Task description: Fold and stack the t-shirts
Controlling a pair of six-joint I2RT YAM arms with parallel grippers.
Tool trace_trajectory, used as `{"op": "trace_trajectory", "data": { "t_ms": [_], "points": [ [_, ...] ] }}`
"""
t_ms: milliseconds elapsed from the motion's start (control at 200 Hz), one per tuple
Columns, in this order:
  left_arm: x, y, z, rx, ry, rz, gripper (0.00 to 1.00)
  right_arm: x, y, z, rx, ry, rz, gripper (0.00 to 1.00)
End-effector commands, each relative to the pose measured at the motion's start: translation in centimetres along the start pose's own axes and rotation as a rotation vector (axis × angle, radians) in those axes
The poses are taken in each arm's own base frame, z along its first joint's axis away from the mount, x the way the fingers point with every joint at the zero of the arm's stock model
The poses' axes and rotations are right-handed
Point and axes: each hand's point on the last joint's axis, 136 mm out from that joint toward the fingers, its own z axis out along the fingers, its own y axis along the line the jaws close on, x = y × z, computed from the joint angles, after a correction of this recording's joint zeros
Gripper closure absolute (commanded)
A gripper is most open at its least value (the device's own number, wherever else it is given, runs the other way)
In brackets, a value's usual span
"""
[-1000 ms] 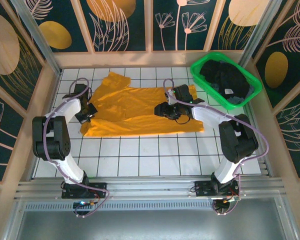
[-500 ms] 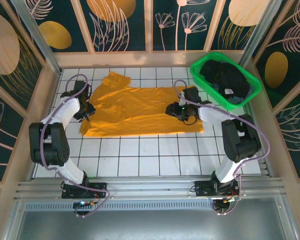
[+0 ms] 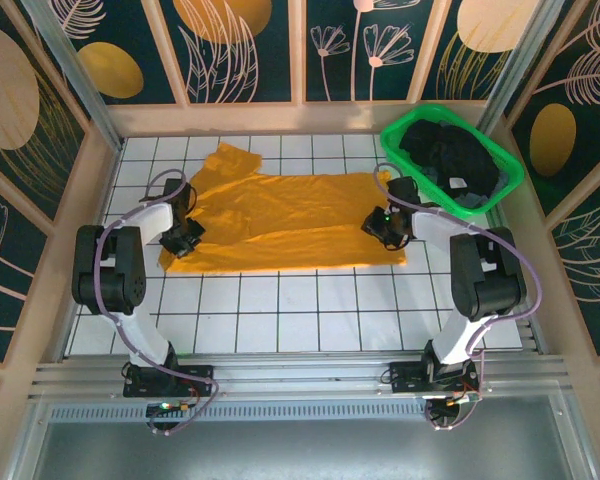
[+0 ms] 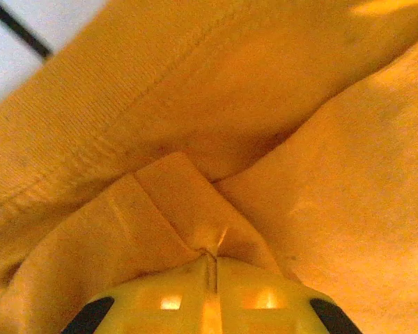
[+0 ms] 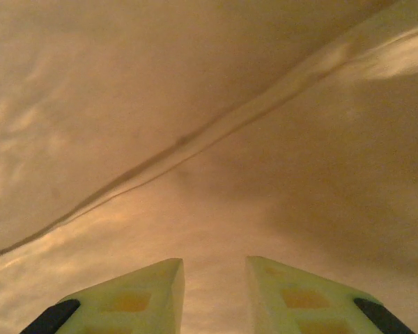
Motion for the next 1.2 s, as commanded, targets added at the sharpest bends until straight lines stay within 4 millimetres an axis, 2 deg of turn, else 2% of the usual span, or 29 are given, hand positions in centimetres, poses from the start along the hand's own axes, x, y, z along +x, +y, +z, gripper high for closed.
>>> {"op": "trace_trajectory", "data": {
  "t_ms": [0, 215, 305, 370, 520, 791, 951, 1086, 1141, 1196],
  "points": [
    [-0.8, 2.2, 2.1, -0.095, -0.019, 0.019, 0.87, 1.7, -3.9, 1.1, 0.133, 0.058, 0.056, 0.7],
    [0.1, 4.7, 1.8, -0.173, -0.026, 0.028, 0.82, 3.5, -6.1, 1.6, 0.222, 0.129, 0.08, 0.7],
    [0.8, 6.2, 1.2, -0.191, -0.026, 0.005, 0.81, 4.8, -6.9, 1.3, 0.263, 0.172, 0.07, 0.7],
    [2.3, 7.9, 1.2, -0.208, -0.004, -0.016, 0.8, 5.9, -7.4, 0.8, 0.29, 0.202, 0.049, 0.7],
    [3.9, 10.9, 0.5, -0.21, 0.014, -0.101, 0.78, 9.0, -8.3, 0.2, 0.318, 0.291, 0.001, 0.68],
    [6.7, 13.2, 0.1, -0.181, 0.06, -0.253, 0.78, 14.7, -9.9, -0.8, 0.353, 0.428, -0.009, 0.67],
    [8.3, 15.7, 0.0, -0.226, 0.066, -0.312, 0.78, 17.7, -10.8, -1.4, 0.356, 0.492, 0.001, 0.67],
    [8.7, 16.8, -0.5, -0.248, 0.046, -0.349, 0.78, 18.4, -10.0, -2.3, 0.327, 0.504, -0.01, 0.66],
    [8.1, 16.9, -1.1, -0.254, 0.018, -0.367, 0.78, 18.3, -9.6, -2.5, 0.316, 0.502, -0.017, 0.65],
    [6.8, 16.3, -2.0, -0.242, -0.021, -0.383, 0.77, 17.3, -8.9, -2.6, 0.307, 0.472, -0.034, 0.64]
  ]
}}
